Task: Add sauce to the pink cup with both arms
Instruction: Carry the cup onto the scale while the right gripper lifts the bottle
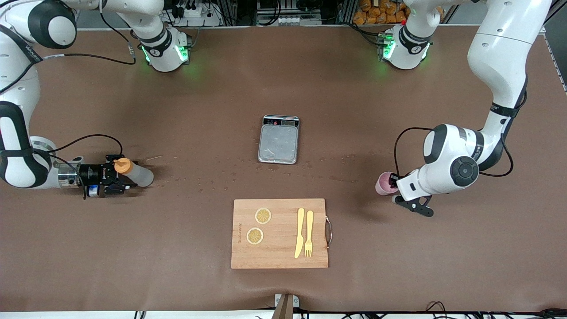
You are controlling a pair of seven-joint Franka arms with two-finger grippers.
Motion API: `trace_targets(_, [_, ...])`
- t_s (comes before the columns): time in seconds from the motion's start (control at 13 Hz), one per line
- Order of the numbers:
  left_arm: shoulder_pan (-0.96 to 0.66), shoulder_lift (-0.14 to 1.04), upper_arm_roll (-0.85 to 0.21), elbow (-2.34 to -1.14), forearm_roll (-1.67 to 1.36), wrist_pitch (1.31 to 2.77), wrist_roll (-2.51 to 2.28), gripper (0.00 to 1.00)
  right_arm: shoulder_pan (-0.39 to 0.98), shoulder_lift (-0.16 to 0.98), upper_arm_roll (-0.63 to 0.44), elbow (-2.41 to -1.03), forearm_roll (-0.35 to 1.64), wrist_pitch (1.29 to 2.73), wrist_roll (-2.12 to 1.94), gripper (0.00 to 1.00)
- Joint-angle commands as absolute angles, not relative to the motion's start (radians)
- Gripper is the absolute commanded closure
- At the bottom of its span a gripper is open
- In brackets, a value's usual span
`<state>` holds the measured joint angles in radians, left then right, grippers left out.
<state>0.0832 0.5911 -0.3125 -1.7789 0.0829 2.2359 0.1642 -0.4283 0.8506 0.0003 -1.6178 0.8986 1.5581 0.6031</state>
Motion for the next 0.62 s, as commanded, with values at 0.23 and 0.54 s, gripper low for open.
trace_targets(0.23, [0.080, 0.549, -0.318, -1.759, 0.097, 2.237, 0.150, 1.00, -0.433, 0.861, 0.002, -1.600, 0.916, 1.534, 0.594, 0.64])
trace_targets(0.54, [0.080, 0.497, -0.419, -1.753, 0.097, 2.227, -0.073, 1.00, -0.434, 0.854, 0.003, -1.594, 0.917, 1.520, 0.604, 0.75])
